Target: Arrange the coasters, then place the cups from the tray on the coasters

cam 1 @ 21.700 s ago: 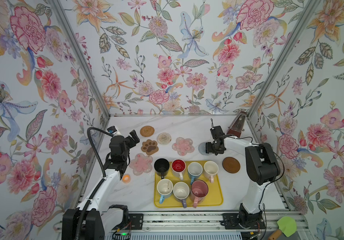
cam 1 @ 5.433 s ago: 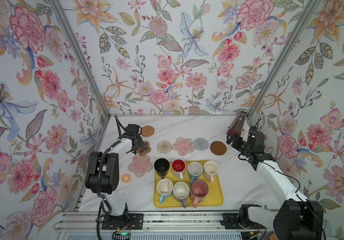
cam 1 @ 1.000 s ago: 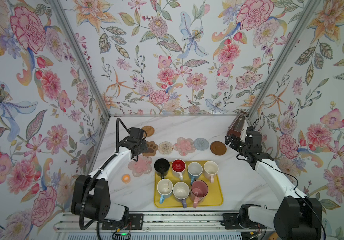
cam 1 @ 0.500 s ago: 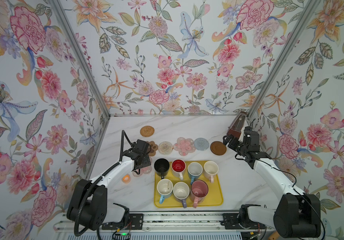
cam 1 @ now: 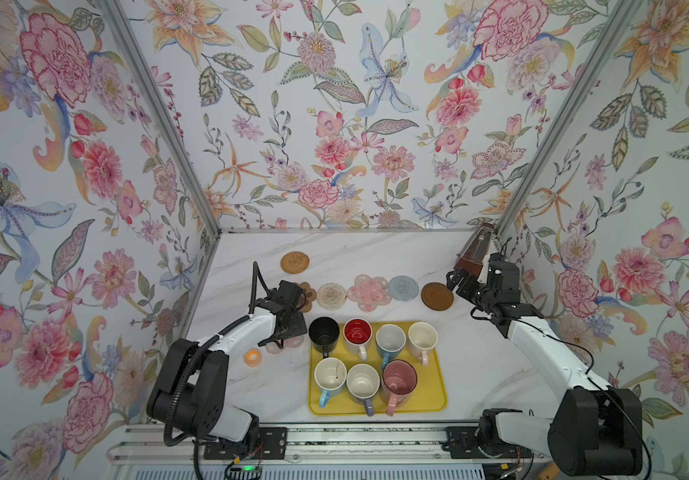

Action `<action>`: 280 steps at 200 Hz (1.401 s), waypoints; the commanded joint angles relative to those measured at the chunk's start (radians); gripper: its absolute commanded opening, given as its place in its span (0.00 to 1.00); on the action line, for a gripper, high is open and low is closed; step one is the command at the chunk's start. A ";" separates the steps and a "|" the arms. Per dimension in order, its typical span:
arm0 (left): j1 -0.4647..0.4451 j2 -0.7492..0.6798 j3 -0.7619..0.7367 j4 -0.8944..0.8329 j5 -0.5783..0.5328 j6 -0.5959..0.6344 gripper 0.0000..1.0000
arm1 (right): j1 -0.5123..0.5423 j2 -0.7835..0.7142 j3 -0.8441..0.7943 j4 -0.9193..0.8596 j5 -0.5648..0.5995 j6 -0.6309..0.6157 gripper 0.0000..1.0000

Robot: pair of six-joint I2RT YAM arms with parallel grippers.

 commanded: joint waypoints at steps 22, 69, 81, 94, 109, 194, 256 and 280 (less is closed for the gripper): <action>-0.007 0.033 0.042 -0.014 0.003 0.050 0.99 | 0.006 -0.015 0.021 -0.002 0.008 -0.011 0.99; -0.009 0.074 0.069 -0.016 -0.001 0.075 0.99 | 0.007 -0.012 0.023 -0.002 0.008 -0.008 0.99; -0.009 0.106 0.078 -0.014 0.001 0.079 0.99 | 0.009 -0.011 0.023 -0.001 0.008 -0.008 0.99; -0.009 0.127 0.090 -0.008 0.009 0.087 0.99 | 0.010 -0.008 0.024 -0.002 0.008 -0.007 0.99; -0.009 0.147 0.100 -0.004 0.012 0.094 0.99 | 0.010 -0.008 0.026 -0.005 0.010 -0.008 0.99; -0.009 0.208 0.134 0.019 0.005 0.106 0.99 | 0.013 -0.011 0.031 -0.014 0.016 -0.007 0.99; -0.010 0.237 0.142 -0.008 -0.032 0.109 0.99 | 0.020 -0.004 0.042 -0.021 0.021 -0.008 0.99; -0.008 0.230 0.134 -0.025 -0.055 0.105 0.99 | 0.020 -0.004 0.042 -0.020 0.023 -0.010 0.99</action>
